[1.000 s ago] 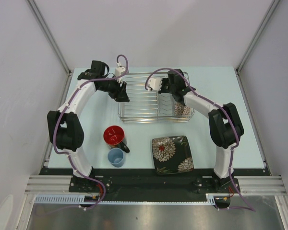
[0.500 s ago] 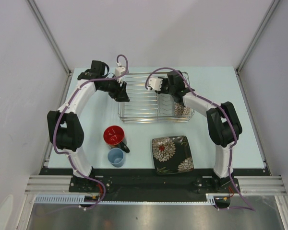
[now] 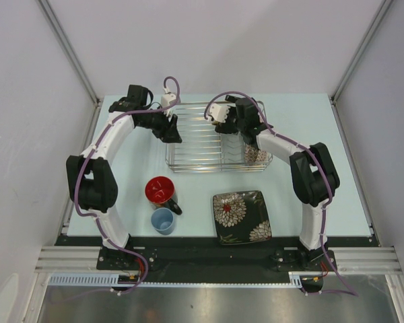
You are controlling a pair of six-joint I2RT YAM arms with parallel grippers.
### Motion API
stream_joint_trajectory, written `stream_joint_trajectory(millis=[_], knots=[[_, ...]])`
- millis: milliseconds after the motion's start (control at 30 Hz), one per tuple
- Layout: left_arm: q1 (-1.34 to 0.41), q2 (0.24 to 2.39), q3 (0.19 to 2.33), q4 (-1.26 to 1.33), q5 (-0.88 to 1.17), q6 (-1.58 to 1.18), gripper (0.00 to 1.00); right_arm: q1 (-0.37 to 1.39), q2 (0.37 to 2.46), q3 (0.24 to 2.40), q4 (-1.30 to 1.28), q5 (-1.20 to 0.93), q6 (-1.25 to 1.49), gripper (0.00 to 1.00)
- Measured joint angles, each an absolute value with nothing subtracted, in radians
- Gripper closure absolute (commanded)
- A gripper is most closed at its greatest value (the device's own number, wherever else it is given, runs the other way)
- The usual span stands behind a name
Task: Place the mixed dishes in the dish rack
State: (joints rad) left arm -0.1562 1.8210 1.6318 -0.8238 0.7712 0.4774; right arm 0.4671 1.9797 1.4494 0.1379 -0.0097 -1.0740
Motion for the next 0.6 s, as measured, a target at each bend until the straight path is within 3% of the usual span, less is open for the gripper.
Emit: stream_joint_trajectory(millis=[333, 600], knots=[[-0.155, 1.821, 1.632, -0.825, 0.784, 0.476, 0.36, 0.462, 1.956, 1.448, 0.129, 0.088, -1.003, 0.0], [-0.155, 1.813, 1.632, -0.836, 0.785, 0.483, 0.34, 0.489, 1.785, 1.445, -0.046, 0.178, -0.805, 0.0]])
